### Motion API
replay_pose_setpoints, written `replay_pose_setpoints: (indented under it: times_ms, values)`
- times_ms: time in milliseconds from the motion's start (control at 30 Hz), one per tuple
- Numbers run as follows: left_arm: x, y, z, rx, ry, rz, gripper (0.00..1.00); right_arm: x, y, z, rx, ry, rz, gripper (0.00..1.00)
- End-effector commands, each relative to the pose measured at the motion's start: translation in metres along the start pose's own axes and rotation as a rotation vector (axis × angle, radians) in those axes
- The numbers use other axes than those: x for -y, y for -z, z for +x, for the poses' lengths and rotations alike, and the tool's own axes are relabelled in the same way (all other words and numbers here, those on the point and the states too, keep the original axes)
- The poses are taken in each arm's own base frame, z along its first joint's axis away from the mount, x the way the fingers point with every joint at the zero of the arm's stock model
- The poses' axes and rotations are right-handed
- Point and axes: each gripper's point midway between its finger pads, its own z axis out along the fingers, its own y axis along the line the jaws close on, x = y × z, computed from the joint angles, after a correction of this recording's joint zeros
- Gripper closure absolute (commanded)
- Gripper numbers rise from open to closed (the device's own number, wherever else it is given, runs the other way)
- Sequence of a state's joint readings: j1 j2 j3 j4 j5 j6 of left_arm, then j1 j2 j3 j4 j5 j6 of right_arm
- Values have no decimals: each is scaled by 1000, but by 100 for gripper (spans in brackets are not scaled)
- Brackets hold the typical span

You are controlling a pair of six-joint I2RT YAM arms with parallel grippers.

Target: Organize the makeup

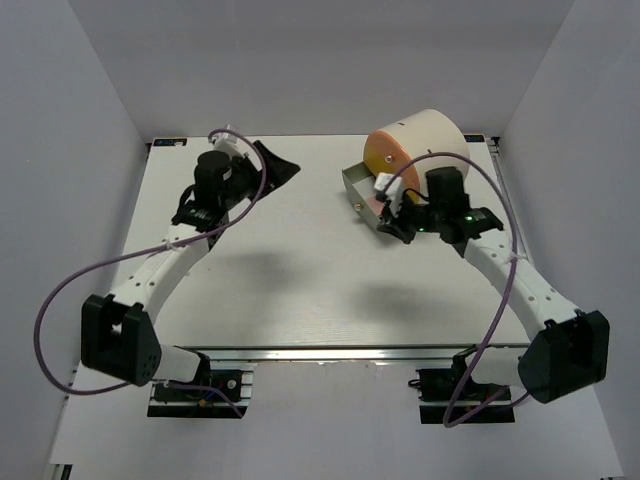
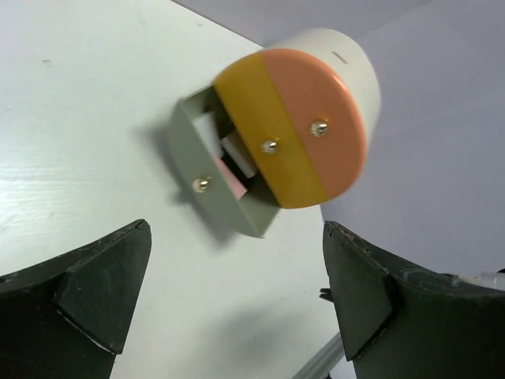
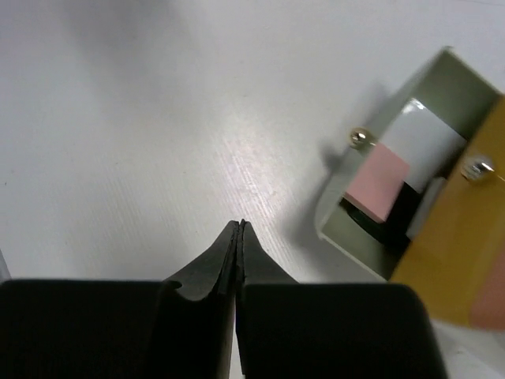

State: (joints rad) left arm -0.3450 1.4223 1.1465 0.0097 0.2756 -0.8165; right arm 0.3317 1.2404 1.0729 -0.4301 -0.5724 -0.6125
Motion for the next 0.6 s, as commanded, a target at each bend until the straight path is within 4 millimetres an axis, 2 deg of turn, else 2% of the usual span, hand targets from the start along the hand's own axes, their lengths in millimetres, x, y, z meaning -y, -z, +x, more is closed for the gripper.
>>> replay_pose_setpoints:
  times_ms: [0,33,67,133,200,233,267,367,400,433,500,533,567]
  values:
    - [-19,25,6,19,-26,-53,2,-7,-18,-10,-72,123,-13,100]
    - [-19,28,9,12,-18,-48,2,-3,-23,-9,-99,136,6,98]
    - [-25,30,19,-12,-6,-51,2,-8,-37,-5,-128,140,-16,97]
    - [-28,32,31,-61,8,-46,2,5,-52,-1,-190,137,28,93]
    - [-38,37,41,-84,15,-76,2,4,-64,1,-232,149,23,90]
    - [-42,39,41,-72,13,-92,2,12,-73,7,-281,155,52,89]
    - [-45,42,41,-63,11,-106,2,8,-81,7,-299,166,55,88]
    - [-52,57,37,-9,-6,-146,2,13,-103,19,-389,199,135,86]
    - [-52,64,36,8,-10,-149,2,20,-105,25,-434,208,187,86]
    - [-55,67,35,21,-12,-164,2,17,-115,34,-471,214,182,86]
    - [-58,73,37,25,-17,-177,2,24,-120,37,-507,207,229,86]
    - [-61,77,39,26,-17,-186,2,30,-124,49,-564,212,276,86]
    - [-65,79,41,23,-16,-200,2,38,-126,46,-568,212,316,86]
